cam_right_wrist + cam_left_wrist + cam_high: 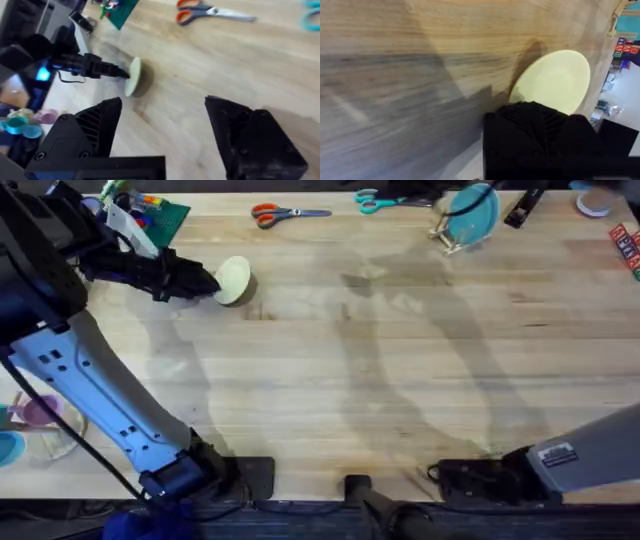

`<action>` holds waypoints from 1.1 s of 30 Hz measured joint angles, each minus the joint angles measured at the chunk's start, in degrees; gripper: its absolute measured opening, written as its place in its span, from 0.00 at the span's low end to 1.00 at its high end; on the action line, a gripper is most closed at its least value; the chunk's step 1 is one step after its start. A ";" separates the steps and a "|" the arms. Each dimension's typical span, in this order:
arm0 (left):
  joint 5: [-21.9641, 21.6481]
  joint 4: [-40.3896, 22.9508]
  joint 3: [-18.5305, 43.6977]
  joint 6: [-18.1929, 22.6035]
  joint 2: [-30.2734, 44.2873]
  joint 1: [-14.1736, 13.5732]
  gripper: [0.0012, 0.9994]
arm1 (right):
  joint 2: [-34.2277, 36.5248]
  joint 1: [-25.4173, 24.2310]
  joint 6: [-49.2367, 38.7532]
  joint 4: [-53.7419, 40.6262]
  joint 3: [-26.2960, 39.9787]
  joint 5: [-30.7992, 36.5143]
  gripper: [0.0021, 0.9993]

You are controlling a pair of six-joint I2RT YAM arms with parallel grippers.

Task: Pick up the plates from the table one by one and place each into a slot on the dish rack.

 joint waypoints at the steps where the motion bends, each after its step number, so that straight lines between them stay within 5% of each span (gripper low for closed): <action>1: 0.01 0.05 0.00 0.00 0.00 0.00 0.04 | 1.21 1.00 1.38 1.26 0.00 -0.10 0.99; 16: 0.04 0.54 0.00 -0.03 0.00 -0.15 0.04 | 10.28 12.03 11.01 8.86 0.00 -0.23 1.00; 33: 0.09 0.85 0.00 -0.18 0.00 -0.22 0.04 | 13.74 18.00 17.34 14.37 0.00 5.78 0.99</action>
